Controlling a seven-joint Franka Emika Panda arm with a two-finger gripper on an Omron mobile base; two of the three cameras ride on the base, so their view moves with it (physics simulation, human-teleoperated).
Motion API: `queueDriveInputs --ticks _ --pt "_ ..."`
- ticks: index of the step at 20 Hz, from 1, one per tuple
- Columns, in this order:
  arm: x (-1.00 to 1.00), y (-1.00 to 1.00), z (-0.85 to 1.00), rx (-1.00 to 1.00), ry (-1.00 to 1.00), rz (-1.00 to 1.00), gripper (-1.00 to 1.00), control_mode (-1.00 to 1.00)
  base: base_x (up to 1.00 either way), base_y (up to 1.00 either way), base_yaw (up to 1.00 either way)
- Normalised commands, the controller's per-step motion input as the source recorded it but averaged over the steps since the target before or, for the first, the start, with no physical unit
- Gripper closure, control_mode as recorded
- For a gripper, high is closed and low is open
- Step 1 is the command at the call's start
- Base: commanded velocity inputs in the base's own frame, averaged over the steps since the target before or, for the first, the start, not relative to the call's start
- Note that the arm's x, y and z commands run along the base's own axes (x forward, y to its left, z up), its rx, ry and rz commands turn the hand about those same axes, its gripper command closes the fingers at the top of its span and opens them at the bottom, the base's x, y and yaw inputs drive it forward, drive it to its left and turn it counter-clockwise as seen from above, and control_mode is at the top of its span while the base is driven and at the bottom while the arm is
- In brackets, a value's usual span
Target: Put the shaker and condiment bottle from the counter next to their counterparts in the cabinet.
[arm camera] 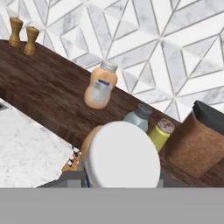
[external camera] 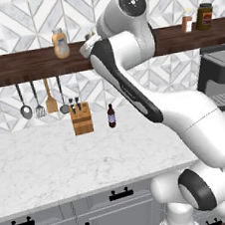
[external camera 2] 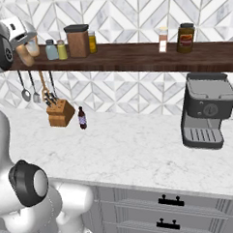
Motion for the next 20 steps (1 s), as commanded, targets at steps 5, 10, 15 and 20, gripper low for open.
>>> queueDriveInputs --ticks 5,10,15,20 --pt "0.21 0.07 0.0 0.0 0.08 0.01 1.0 -1.0 0.0 0.0 0.0" --pt "0.31 0.15 0.0 0.03 0.13 0.03 1.0 -1.0 0.0 0.0 0.0" --pt "0.39 0.08 0.03 0.04 0.08 0.03 1.0 -1.0 0.0 0.0 0.0" --pt "0.51 0.05 0.0 0.0 0.02 0.01 1.0 -1.0 0.0 0.0 0.0"
